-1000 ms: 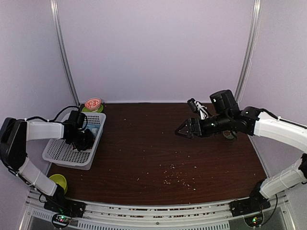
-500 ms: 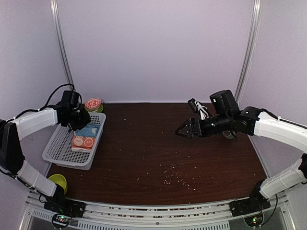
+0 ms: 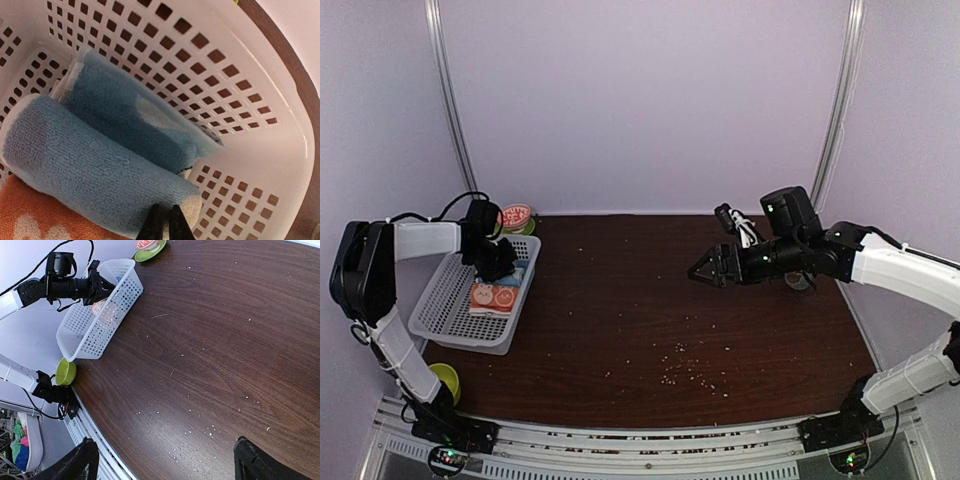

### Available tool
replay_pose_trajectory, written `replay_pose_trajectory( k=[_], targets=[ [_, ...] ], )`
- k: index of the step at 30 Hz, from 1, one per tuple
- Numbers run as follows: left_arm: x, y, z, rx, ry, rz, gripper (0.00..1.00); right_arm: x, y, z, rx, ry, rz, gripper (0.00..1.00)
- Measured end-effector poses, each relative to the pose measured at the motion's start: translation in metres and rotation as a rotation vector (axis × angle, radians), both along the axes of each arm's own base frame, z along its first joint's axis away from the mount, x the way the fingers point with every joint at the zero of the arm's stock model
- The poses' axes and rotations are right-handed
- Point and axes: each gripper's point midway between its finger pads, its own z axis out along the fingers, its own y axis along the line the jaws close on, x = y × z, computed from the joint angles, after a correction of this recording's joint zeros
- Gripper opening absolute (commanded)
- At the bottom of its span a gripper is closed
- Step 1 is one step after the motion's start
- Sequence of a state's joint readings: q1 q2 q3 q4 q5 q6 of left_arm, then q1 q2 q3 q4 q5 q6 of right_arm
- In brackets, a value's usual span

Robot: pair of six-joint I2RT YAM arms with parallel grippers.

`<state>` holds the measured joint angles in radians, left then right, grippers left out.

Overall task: Roll the towels
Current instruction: Adjust the towel in the bin.

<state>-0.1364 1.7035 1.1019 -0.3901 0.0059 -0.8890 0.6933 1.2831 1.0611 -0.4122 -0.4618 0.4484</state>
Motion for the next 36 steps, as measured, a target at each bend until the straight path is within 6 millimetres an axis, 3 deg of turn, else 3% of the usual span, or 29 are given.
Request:
replay_pose_trajectory(
  k=[5,12,19,25,36],
  targets=[
    [-0.001,-0.001,0.011,-0.008,-0.025,-0.003,0.15,0.001,-0.001,0.0,0.0,0.001,-0.002,0.94],
    [-0.023,0.014,0.037,-0.01,-0.095,0.051,0.11,0.002,-0.002,0.0,0.0,0.001,-0.006,0.94],
    [-0.042,0.038,0.009,0.01,-0.018,0.128,0.07,0.002,-0.002,0.0,0.0,0.001,-0.006,0.94],
    [-0.035,0.038,-0.008,0.015,0.028,0.132,0.06,0.002,-0.002,0.0,0.0,0.001,-0.006,0.94],
    [0.004,0.033,-0.003,0.004,0.004,0.128,0.06,0.006,-0.004,-0.005,-0.009,0.011,-0.016,0.94]
  ],
)
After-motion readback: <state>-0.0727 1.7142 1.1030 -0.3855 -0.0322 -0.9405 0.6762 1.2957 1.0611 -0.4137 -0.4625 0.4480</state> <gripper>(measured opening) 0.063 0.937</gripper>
